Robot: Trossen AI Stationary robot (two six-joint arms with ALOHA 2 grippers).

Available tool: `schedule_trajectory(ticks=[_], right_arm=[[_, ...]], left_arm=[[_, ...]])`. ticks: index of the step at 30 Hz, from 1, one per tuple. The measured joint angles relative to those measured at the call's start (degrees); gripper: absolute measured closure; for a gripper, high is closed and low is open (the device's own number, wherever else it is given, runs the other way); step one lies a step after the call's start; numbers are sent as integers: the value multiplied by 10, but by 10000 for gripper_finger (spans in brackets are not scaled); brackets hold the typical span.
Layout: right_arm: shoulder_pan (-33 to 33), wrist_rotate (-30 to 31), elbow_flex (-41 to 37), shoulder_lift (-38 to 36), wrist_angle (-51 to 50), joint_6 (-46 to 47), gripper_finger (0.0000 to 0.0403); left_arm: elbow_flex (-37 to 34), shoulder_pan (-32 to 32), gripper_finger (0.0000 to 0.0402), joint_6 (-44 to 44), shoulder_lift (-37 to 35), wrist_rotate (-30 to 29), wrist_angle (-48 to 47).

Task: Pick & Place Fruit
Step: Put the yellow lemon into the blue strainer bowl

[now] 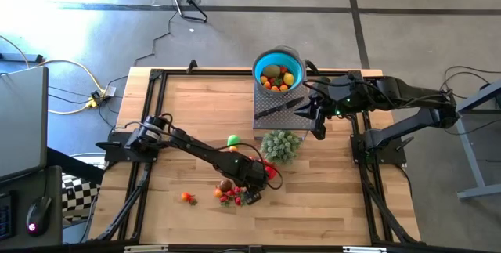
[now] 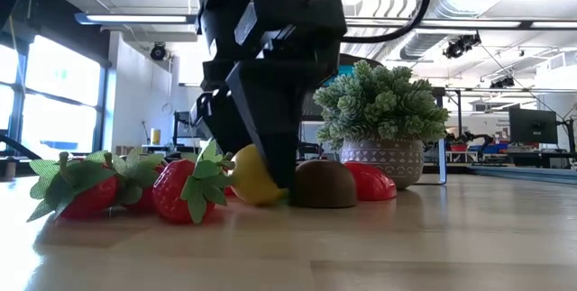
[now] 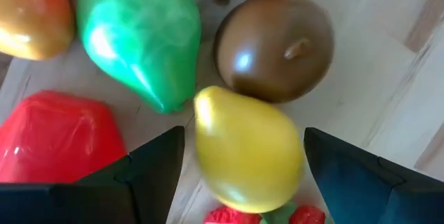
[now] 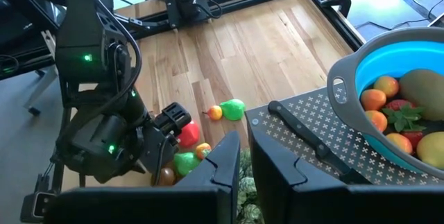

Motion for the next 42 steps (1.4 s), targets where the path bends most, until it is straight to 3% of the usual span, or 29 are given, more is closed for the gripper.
schedule_trajectory(ticks=[12,24,42], right_arm=[[0,0,0,0,0,-1,374],[0,0,0,0,0,-1,374],[0,-2,0,0,0,-1,374]], left_arm=[[0,0,115,0,0,1,1],[0,0,190,0,0,-8,2],[0,0,179,4,-1,-2,-1]])
